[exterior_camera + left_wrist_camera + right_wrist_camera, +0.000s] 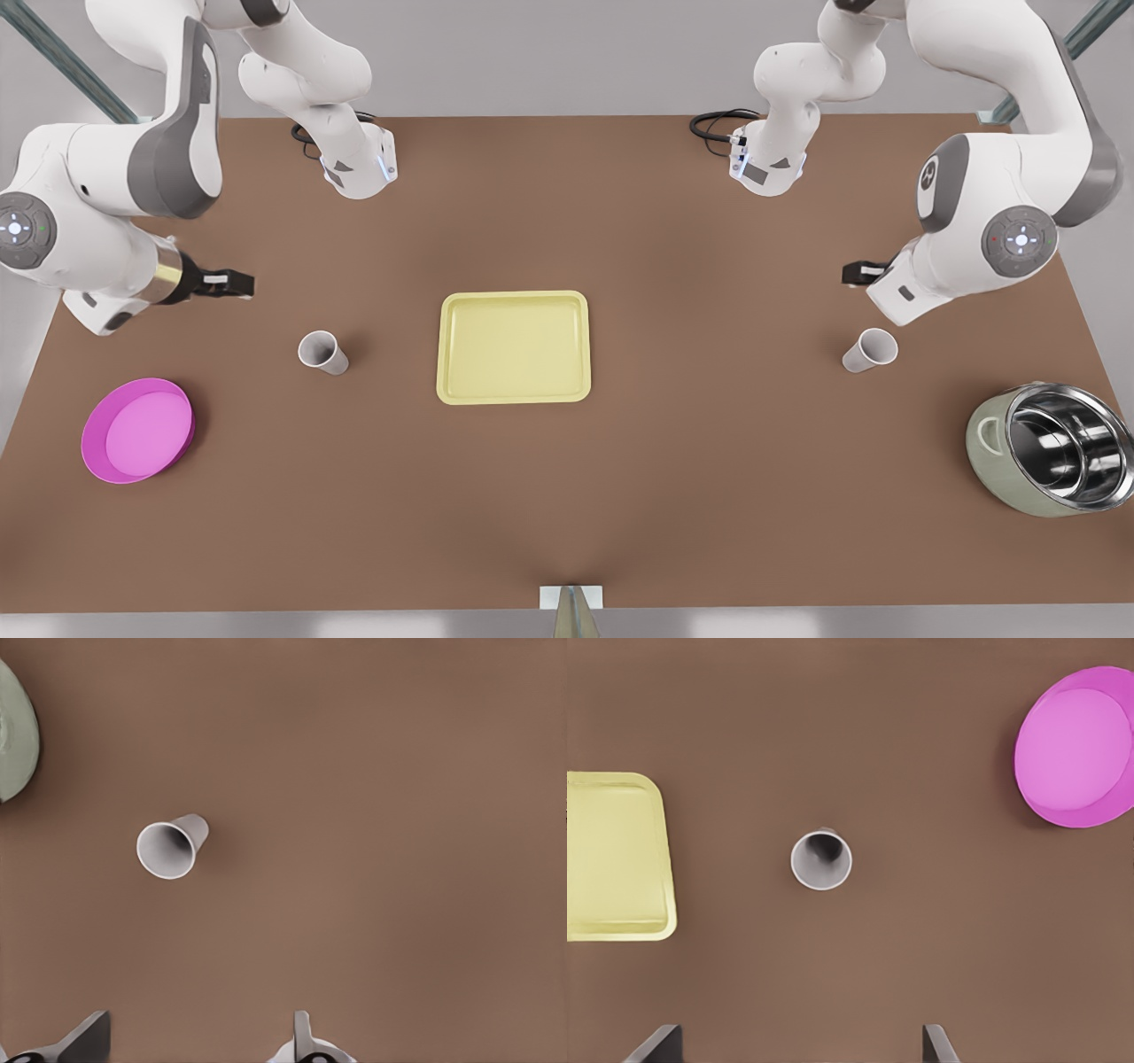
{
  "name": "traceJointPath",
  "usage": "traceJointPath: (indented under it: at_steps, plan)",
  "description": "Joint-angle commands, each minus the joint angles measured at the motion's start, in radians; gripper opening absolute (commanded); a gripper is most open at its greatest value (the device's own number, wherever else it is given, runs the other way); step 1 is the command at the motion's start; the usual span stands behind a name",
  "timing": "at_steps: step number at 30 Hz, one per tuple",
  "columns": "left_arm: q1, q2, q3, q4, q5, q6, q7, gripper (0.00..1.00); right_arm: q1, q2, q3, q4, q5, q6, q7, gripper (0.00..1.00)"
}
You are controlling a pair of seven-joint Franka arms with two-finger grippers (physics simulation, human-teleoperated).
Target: Use both arms to respectively pick up the white IKEA cups from the middle-left and middle-right positions, then place the white IKEA cups onto the middle-middle tray, ensuring that the cups remain upright and do not tip over
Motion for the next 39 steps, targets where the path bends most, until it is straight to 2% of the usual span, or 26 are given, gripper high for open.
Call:
traceJointPath:
  at_steps: [1, 4, 7, 10, 12, 14, 17, 21, 23, 36, 37, 38, 39]
  plan:
    - [-0.007, 0.001, -0.014, 0.000, 0.015, 0.118, -0.057, 1.00, 0.000, -0.009, 0.000, -0.009, 0.002, 0.141, -0.014, 1.00]
    - [-0.005, 0.015, -0.011, 0.000, 0.009, 0.124, -0.055, 1.00, -0.001, -0.009, -0.002, -0.012, 0.002, 0.141, -0.018, 1.00]
    - [0.019, 0.121, 0.010, -0.063, 0.010, 0.372, -0.055, 1.00, -0.003, -0.003, -0.002, -0.031, 0.002, 0.144, -0.018, 1.00]
    - [0.094, 0.236, 0.045, -0.065, 0.009, 0.488, -0.038, 1.00, -0.003, 0.023, -0.002, -0.032, 0.002, 0.155, -0.018, 1.00]
    - [0.131, 0.268, 0.092, -0.138, -0.037, 0.610, 0.028, 1.00, -0.003, 0.068, -0.002, -0.037, 0.001, 0.189, -0.018, 1.00]
    - [0.152, 0.306, 0.131, -0.140, -0.078, 0.653, 0.112, 1.00, -0.003, 0.080, -0.002, -0.067, 0.002, 0.228, -0.018, 1.00]
    - [0.176, 0.342, 0.133, -0.146, -0.083, 0.698, 0.137, 1.00, 0.000, 0.080, 0.000, -0.169, 0.002, 0.354, -0.018, 1.00]
    - [0.180, 0.267, 0.190, -0.381, -0.082, 0.820, 0.203, 1.00, -0.001, 0.068, 0.000, -0.281, 0.005, 0.471, -0.018, 1.00]
    - [0.182, 0.242, 0.204, -0.422, -0.082, 0.820, 0.204, 1.00, -0.023, 0.075, 0.000, -0.314, 0.019, 0.525, -0.019, 1.00]
    - [0.191, 0.237, 0.211, -0.499, -0.082, 0.822, 0.203, 1.00, -0.066, 0.029, 0.000, -0.566, 0.022, 0.701, -0.022, 1.00]
    - [0.191, 0.237, 0.210, -0.499, -0.082, 0.823, 0.197, 0.94, -0.069, 0.035, 0.000, -0.566, 0.024, 0.701, -0.022, 1.00]
    - [0.191, 0.243, 0.210, -0.499, -0.089, 0.823, 0.192, 0.65, -0.072, 0.052, 0.000, -0.566, 0.022, 0.710, -0.021, 1.00]
    - [0.189, 0.256, 0.210, -0.499, -0.134, 0.823, 0.192, 0.50, -0.076, 0.072, 0.000, -0.566, 0.022, 0.726, -0.021, 1.00]
